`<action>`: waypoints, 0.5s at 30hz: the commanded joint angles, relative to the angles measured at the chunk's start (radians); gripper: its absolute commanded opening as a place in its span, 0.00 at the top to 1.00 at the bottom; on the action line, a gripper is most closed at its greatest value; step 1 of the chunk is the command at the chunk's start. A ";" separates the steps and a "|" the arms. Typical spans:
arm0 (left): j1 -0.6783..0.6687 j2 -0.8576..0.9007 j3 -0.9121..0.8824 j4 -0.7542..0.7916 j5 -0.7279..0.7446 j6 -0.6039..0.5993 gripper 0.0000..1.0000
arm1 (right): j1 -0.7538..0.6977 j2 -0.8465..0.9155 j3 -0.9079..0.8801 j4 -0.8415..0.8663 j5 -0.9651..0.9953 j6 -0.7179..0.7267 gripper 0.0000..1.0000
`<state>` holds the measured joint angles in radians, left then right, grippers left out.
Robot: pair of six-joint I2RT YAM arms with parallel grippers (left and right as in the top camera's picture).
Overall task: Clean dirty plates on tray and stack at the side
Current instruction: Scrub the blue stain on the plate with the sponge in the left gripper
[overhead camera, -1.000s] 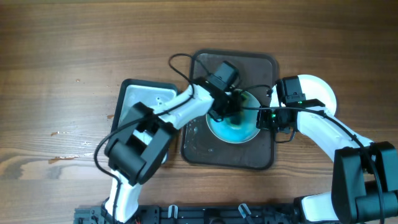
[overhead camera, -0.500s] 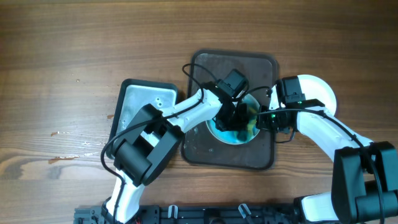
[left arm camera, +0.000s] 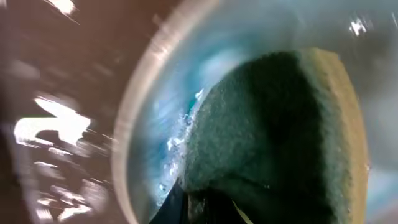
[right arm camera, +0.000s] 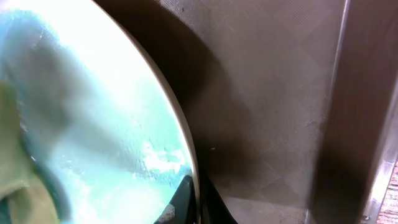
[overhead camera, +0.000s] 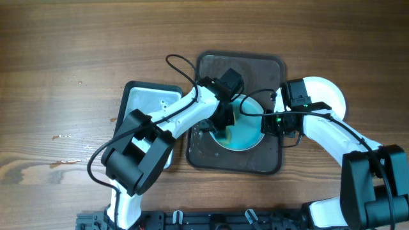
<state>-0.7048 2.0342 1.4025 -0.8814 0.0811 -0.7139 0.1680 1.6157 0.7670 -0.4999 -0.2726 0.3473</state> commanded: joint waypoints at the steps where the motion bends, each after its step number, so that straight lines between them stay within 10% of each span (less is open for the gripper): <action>1: 0.042 0.032 -0.041 -0.005 -0.479 -0.069 0.96 | -0.003 0.026 -0.027 -0.016 0.063 -0.007 0.96; 15: 0.041 0.032 -0.041 0.288 -0.083 -0.079 0.96 | -0.002 0.025 -0.028 -0.025 0.067 -0.034 0.96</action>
<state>-0.6914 2.0304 1.3808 -0.6590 -0.0875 -0.7731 0.1680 1.6176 0.7673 -0.4992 -0.2855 0.3592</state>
